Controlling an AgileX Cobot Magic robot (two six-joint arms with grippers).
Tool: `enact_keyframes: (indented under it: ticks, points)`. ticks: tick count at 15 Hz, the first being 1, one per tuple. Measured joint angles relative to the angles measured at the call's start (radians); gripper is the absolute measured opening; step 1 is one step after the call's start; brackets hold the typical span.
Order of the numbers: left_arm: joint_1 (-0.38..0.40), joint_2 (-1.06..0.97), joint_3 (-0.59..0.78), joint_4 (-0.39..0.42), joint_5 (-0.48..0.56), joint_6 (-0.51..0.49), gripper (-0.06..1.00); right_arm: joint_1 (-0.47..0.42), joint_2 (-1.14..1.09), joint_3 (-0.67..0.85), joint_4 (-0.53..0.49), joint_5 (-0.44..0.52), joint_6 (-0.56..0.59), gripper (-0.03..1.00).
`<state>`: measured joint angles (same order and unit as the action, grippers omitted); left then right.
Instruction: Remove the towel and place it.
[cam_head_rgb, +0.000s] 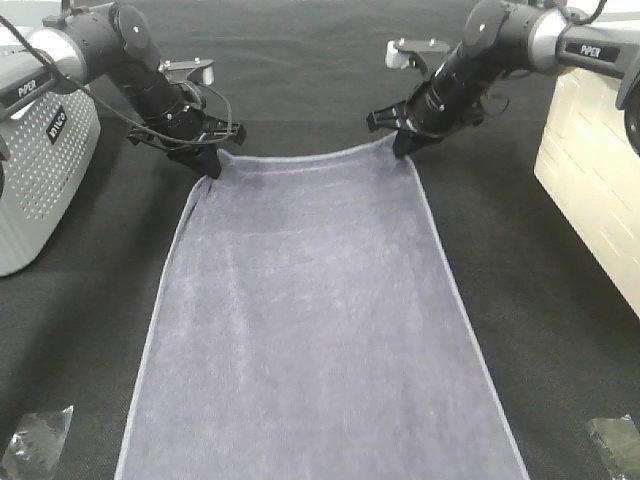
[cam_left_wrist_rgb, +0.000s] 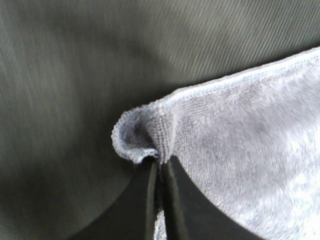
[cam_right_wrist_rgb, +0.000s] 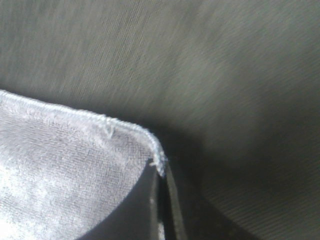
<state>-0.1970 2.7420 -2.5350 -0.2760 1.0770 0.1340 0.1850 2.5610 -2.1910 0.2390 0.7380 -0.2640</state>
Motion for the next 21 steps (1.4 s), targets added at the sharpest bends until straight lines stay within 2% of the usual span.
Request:
enact_keyframes:
  ticks: [5, 7, 12, 18, 21]
  points:
    - [0.000, 0.001, 0.000, -0.024, -0.159, 0.033, 0.02, 0.000, -0.001, -0.052, -0.084, -0.083, 0.049, 0.02]
    - [0.000, 0.001, 0.000, -0.072, -0.249, 0.105, 0.02, -0.015, -0.001, -0.052, -0.089, -0.139, 0.069, 0.02]
    - [-0.001, 0.002, 0.000, -0.085, -0.399, 0.130, 0.02, -0.026, -0.001, -0.052, -0.074, -0.244, 0.071, 0.02]
    - [-0.004, 0.002, 0.000, -0.087, -0.511, 0.131, 0.02, -0.026, -0.001, -0.052, -0.060, -0.353, 0.070, 0.02]
    - [-0.004, 0.003, 0.000, -0.087, -0.541, 0.133, 0.02, -0.026, -0.001, -0.052, -0.060, -0.365, 0.065, 0.02]
